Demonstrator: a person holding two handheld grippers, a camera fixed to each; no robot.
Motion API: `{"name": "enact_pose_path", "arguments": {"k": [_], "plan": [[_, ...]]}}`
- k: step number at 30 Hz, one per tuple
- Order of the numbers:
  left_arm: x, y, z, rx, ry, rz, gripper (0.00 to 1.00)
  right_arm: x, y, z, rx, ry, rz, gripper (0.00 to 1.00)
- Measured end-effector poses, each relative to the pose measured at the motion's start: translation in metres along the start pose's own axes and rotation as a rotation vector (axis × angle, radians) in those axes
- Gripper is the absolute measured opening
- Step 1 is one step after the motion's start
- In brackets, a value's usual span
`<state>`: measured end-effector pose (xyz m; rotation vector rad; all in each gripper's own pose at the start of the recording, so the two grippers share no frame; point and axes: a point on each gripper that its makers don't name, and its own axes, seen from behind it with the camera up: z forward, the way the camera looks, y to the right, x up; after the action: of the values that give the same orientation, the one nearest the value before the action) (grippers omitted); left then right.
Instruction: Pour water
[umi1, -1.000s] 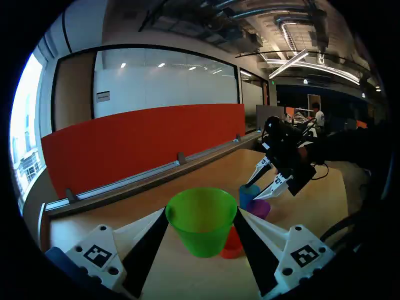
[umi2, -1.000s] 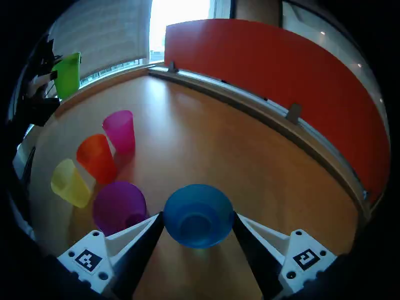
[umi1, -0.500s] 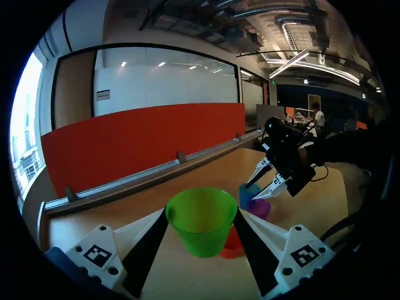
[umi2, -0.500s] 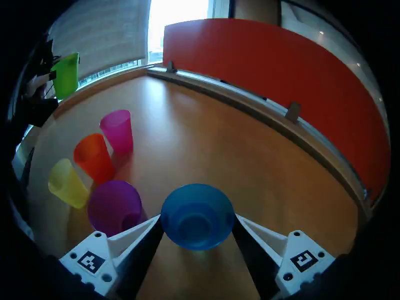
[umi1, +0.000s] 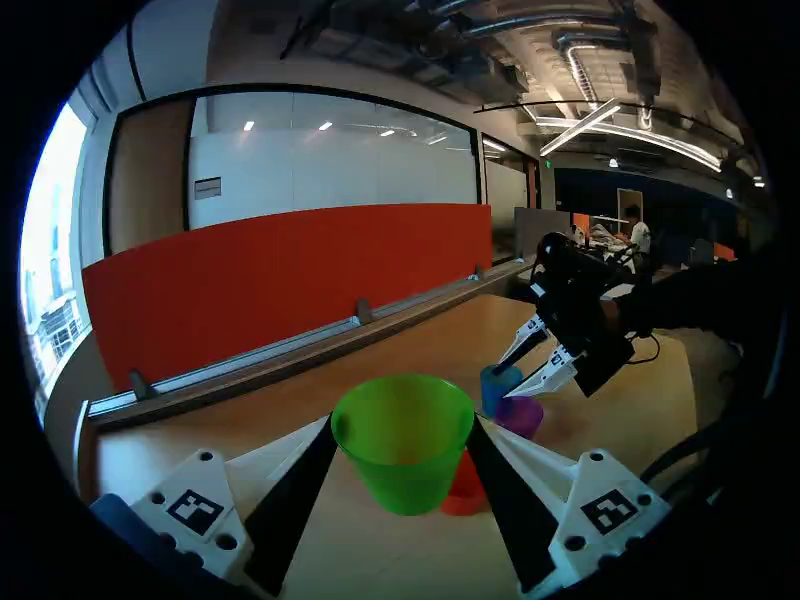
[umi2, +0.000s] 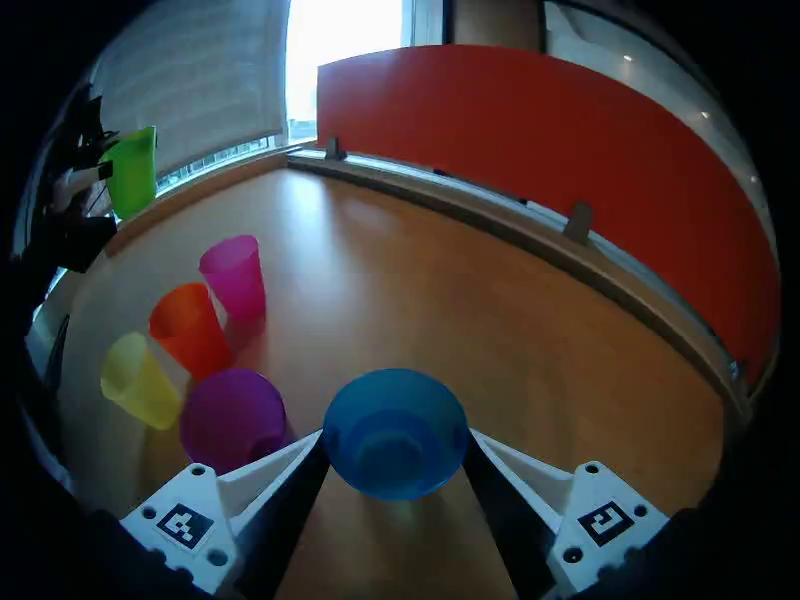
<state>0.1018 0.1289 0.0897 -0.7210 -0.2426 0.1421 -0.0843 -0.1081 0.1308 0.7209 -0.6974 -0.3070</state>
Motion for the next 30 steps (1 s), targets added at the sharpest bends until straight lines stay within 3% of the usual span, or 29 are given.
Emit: {"name": "enact_pose_path", "arguments": {"k": [18, 30], "plan": [[0.004, -0.002, -0.003, 0.012, 0.005, 0.006, 0.89, 0.039, 0.002, -0.028, -0.03, 0.14, 0.014, 0.91], [0.005, -0.001, -0.005, 0.014, 0.011, 0.004, 0.89, 0.083, -0.004, -0.061, -0.044, 0.262, 0.007, 0.91]]}}
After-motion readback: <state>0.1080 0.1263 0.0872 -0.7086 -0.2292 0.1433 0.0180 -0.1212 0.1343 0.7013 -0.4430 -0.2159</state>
